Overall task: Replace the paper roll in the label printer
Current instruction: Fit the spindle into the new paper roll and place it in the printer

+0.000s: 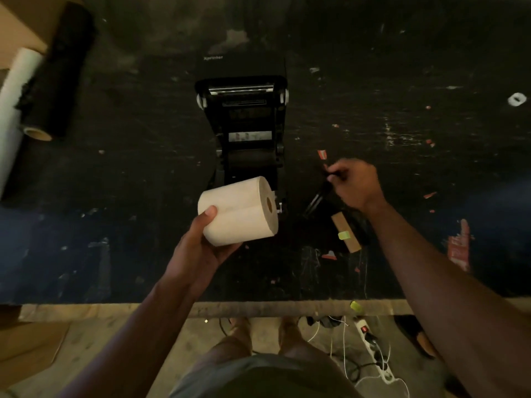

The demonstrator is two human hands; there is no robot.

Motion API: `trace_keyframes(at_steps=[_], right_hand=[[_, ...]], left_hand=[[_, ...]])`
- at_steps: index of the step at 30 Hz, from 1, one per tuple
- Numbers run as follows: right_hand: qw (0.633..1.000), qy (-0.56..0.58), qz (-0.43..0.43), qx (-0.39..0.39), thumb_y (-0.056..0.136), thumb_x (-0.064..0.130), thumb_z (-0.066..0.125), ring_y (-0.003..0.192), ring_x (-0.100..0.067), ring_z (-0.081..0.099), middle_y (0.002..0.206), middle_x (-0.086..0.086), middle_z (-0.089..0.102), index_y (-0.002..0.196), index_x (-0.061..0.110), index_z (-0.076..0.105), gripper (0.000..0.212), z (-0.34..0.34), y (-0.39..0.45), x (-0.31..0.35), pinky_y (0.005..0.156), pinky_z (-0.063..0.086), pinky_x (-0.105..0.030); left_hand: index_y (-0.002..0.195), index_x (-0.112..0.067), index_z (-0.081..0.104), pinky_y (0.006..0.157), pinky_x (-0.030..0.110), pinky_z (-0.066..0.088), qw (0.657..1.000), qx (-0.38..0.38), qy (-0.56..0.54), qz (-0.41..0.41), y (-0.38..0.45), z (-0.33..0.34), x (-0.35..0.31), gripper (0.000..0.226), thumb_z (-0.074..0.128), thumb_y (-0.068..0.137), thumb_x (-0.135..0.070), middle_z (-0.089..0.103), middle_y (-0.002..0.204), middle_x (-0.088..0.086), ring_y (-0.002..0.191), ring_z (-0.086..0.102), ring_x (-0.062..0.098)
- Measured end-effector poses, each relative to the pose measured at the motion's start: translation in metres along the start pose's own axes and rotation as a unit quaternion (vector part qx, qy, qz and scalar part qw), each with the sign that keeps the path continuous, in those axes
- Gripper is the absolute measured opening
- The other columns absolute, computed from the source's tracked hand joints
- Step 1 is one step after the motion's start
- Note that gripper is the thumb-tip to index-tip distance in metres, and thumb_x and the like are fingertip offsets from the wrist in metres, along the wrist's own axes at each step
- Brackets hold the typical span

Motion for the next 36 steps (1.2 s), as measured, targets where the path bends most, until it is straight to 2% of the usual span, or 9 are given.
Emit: trace_keyframes(at_steps=[3, 5, 8, 12, 18, 23, 27, 31, 36], right_hand=[[0.959, 0.253, 0.072, -0.107, 0.093, 0.012, 0.075, 0.100, 0.003, 0.071, 0.100, 0.016, 0.075, 0.089, 0.045, 0.074, 0.033, -0.040, -0.034, -0.004, 0.094, 0.056, -0.028], [0.906, 0.392, 0.101, -0.127, 0.093, 0.016, 0.075, 0.106, -0.001, 0.072, 0.104, 0.012, 0.078, 0.089, 0.048, 0.077, 0.033, -0.045, -0.058, 0.005, 0.094, 0.058, -0.035], [0.874, 0.456, 0.094, -0.140, 0.093, 0.013, 0.075, 0.109, -0.009, 0.074, 0.106, 0.010, 0.080, 0.089, 0.045, 0.079, 0.033, -0.043, -0.084, 0.025, 0.095, 0.057, -0.038], [0.879, 0.444, 0.092, -0.151, 0.094, 0.009, 0.073, 0.105, -0.005, 0.075, 0.104, 0.012, 0.079, 0.094, 0.037, 0.078, 0.028, -0.033, -0.105, 0.034, 0.088, 0.064, -0.030], [0.877, 0.413, 0.059, -0.239, 0.096, 0.009, 0.072, 0.099, -0.006, 0.076, 0.101, 0.010, 0.079, 0.099, 0.027, 0.074, 0.018, -0.044, -0.127, 0.030, 0.081, 0.061, -0.020], [0.881, 0.382, 0.047, -0.274, 0.095, 0.008, 0.073, 0.098, -0.009, 0.076, 0.101, 0.006, 0.077, 0.103, 0.022, 0.074, 0.016, -0.056, -0.136, 0.029, 0.084, 0.062, -0.025], [0.899, 0.294, -0.025, -0.323, 0.093, 0.010, 0.076, 0.099, -0.011, 0.074, 0.107, -0.004, 0.074, 0.111, 0.013, 0.071, 0.019, -0.076, -0.151, 0.045, 0.083, 0.061, -0.024], [0.916, 0.279, -0.090, -0.276, 0.095, 0.013, 0.074, 0.103, -0.015, 0.074, 0.111, -0.001, 0.073, 0.111, 0.009, 0.074, 0.016, -0.072, -0.155, 0.066, 0.084, 0.062, -0.025], [0.919, 0.329, -0.041, -0.214, 0.090, 0.002, 0.074, 0.106, -0.011, 0.074, 0.112, 0.002, 0.074, 0.113, 0.013, 0.076, 0.026, -0.049, -0.147, 0.061, 0.089, 0.061, -0.026]], left_hand=[[0.139, -0.037, 0.056, 0.089, 0.046, 0.062, 1.000, 0.011, -0.018, -0.005, 0.007, 0.000, -0.001, 0.087, 0.095, 0.062, -0.046, 0.069, 0.138, 0.014, 0.123, 0.068, 0.037], [0.137, -0.040, 0.055, 0.088, 0.046, 0.062, 0.999, 0.016, -0.034, -0.011, 0.011, 0.002, 0.001, 0.083, 0.094, 0.064, -0.045, 0.072, 0.133, 0.013, 0.122, 0.069, 0.038], [0.139, -0.040, 0.054, 0.087, 0.044, 0.062, 0.999, 0.027, -0.040, -0.016, 0.016, 0.009, 0.003, 0.082, 0.093, 0.067, -0.046, 0.069, 0.137, 0.015, 0.123, 0.068, 0.040], [0.141, -0.039, 0.053, 0.086, 0.043, 0.062, 0.998, 0.053, -0.026, -0.026, 0.021, 0.020, 0.005, 0.088, 0.094, 0.064, -0.047, 0.064, 0.143, 0.015, 0.124, 0.068, 0.040], [0.146, -0.039, 0.048, 0.088, 0.046, 0.062, 0.996, 0.075, -0.014, -0.036, 0.023, 0.034, 0.006, 0.097, 0.095, 0.061, -0.045, 0.062, 0.146, 0.014, 0.125, 0.067, 0.039], [0.147, -0.037, 0.047, 0.086, 0.045, 0.062, 0.996, 0.078, -0.006, -0.042, 0.024, 0.044, 0.008, 0.072, 0.076, 0.081, -0.043, 0.060, 0.147, 0.015, 0.124, 0.068, 0.038], [0.141, -0.035, 0.050, 0.089, 0.046, 0.062, 0.996, 0.076, 0.012, -0.036, 0.026, 0.053, 0.009, 0.071, 0.080, 0.077, -0.042, 0.061, 0.145, 0.013, 0.123, 0.069, 0.035], [0.137, -0.033, 0.052, 0.089, 0.045, 0.063, 0.997, 0.072, 0.026, -0.024, 0.028, 0.063, 0.011, 0.089, 0.094, 0.059, -0.045, 0.063, 0.141, 0.011, 0.123, 0.069, 0.033], [0.129, -0.030, 0.058, 0.086, 0.041, 0.063, 0.995, 0.075, 0.065, -0.007, 0.030, 0.081, 0.016, 0.051, 0.072, 0.081, -0.040, 0.064, 0.140, 0.011, 0.124, 0.068, 0.030]])
Point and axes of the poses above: each hand's wrist, its own y-axis towards the middle knuckle, its own z-axis out of the palm, x = y × z, the point moved 7 cm from there along y, towards the middle knuckle
